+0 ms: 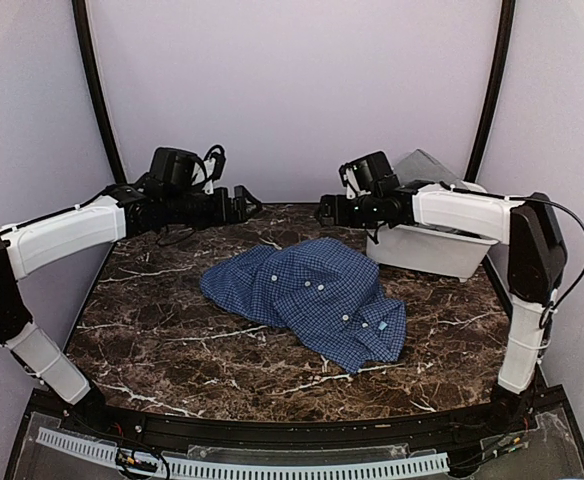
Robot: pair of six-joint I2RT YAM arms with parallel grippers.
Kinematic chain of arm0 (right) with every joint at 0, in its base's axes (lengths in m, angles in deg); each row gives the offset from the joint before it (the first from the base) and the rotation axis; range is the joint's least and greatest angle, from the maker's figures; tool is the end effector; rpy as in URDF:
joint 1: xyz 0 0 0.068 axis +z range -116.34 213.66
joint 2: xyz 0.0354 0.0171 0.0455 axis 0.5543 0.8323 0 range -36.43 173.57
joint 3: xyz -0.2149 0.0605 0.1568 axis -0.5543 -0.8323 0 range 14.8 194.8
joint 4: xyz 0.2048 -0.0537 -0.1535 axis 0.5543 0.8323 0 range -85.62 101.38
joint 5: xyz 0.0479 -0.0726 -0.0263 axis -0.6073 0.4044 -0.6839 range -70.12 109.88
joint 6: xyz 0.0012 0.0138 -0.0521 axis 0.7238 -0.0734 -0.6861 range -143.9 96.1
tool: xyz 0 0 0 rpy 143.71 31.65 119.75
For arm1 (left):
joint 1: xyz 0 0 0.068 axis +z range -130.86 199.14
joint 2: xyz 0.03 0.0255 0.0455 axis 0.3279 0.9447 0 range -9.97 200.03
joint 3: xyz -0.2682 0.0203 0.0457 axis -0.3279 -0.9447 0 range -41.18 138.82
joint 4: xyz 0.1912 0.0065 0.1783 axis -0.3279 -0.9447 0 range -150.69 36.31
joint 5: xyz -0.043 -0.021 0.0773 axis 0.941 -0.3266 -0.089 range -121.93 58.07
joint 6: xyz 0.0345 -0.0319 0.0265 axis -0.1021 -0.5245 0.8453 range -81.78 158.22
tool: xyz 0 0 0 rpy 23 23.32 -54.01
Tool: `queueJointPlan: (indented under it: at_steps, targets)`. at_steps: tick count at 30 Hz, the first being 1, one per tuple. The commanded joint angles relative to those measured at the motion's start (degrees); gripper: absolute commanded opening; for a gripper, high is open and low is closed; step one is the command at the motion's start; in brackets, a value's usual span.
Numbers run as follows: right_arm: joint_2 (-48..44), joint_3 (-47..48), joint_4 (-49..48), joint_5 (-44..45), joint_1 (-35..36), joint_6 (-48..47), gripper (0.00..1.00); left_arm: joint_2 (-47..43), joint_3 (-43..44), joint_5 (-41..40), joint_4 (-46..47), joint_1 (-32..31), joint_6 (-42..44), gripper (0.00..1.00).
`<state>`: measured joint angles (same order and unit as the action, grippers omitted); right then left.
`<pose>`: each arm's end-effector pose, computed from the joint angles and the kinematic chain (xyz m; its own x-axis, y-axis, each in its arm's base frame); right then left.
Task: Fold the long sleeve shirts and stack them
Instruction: Move the bin to the corner of the board.
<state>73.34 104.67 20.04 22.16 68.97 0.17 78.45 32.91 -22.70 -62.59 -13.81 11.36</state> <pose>0.3674 0.2586 0.2712 -0.6581 0.0333 -0.7522 -0.3096 0.8987 0.3106 0.3034 -0.2034 0.3318 -0.5938 -0.1465 -0.7912 0.4398 0.7644 -0.4716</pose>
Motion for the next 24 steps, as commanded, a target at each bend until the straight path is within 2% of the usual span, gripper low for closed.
queueJointPlan:
  at_steps: [1,10,14,18,24]
  targets:
    - [-0.4,-1.2,-0.2,3.4,-3.8,1.4,0.95,0.4,-1.2,1.7,-0.2,0.1,-0.4,0.99]
    - [-5.6,-9.3,2.1,7.8,-6.3,1.0,0.96,-0.7,-6.7,0.6,-1.9,0.1,-1.9,0.99]
    - [-8.3,-12.9,2.2,7.0,-5.6,0.2,0.96,-2.2,-9.4,-4.8,-4.8,0.3,-4.4,0.99]
    - [-9.8,-11.8,5.3,11.4,-0.5,-3.5,0.96,-4.6,-14.7,-8.5,-6.2,2.9,-9.2,0.99]
    - [-11.2,-10.9,9.4,17.7,8.4,-7.3,0.95,-7.1,-25.3,-4.3,-2.2,8.4,-14.8,0.96]
